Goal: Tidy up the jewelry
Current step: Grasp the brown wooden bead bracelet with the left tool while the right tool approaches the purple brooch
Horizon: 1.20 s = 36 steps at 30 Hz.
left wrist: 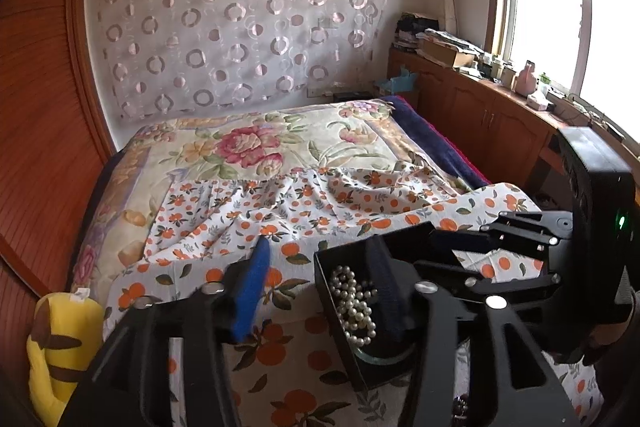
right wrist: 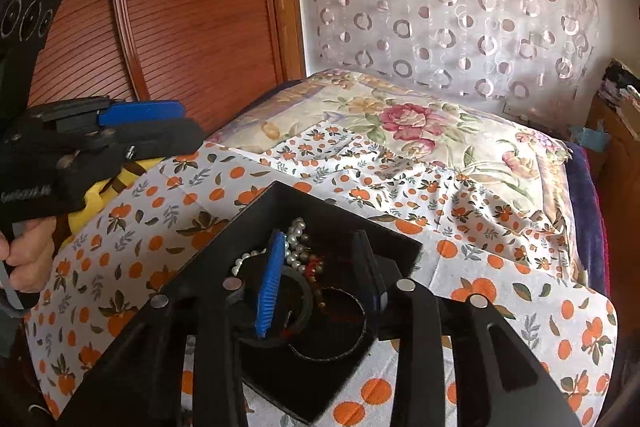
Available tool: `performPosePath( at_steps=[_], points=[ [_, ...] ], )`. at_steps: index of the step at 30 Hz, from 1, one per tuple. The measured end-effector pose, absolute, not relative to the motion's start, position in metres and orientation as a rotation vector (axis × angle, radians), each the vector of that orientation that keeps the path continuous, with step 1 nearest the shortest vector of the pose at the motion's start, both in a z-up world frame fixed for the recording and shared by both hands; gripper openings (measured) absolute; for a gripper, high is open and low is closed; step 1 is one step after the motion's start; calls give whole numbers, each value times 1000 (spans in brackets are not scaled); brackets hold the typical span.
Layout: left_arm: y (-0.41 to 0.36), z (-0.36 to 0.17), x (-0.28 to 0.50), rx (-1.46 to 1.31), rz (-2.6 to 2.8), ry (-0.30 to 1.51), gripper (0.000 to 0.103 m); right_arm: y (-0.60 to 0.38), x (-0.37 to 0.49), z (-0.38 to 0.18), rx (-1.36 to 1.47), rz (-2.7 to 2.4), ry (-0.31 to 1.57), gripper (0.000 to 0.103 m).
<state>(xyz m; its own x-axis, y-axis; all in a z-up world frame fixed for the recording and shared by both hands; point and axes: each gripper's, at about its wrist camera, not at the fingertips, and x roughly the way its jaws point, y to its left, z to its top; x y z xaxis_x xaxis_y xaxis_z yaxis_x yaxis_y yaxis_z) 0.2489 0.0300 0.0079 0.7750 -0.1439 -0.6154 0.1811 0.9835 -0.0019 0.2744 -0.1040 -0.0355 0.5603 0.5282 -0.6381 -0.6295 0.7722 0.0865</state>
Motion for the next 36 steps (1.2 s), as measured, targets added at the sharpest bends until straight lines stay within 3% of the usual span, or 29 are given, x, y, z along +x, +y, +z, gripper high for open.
performPosePath(
  at_steps=[2, 7, 12, 22, 25, 27, 36],
  points=[
    [29, 4, 241, 57, -181, 666, 54, -112, 266, -33, -156, 673, 687, 38],
    [28, -8, 215, 51, -190, 674, 73, -133, 230, -31, -145, 652, 673, 38],
    [24, -20, 187, 46, -200, 684, 80, -155, 191, -37, -132, 650, 694, 39],
    [14, -49, 151, 40, -234, 741, 81, -171, 137, -65, -148, 652, 782, 52],
    [13, -57, 145, 27, -246, 762, 81, -171, 126, -74, -146, 664, 800, 63],
    [12, -62, 142, 23, -250, 775, 81, -168, 119, -78, -155, 684, 802, 76],
    [7, -83, 131, -1, -256, 825, 81, -152, 110, -88, -196, 689, 842, 76]
  ],
)
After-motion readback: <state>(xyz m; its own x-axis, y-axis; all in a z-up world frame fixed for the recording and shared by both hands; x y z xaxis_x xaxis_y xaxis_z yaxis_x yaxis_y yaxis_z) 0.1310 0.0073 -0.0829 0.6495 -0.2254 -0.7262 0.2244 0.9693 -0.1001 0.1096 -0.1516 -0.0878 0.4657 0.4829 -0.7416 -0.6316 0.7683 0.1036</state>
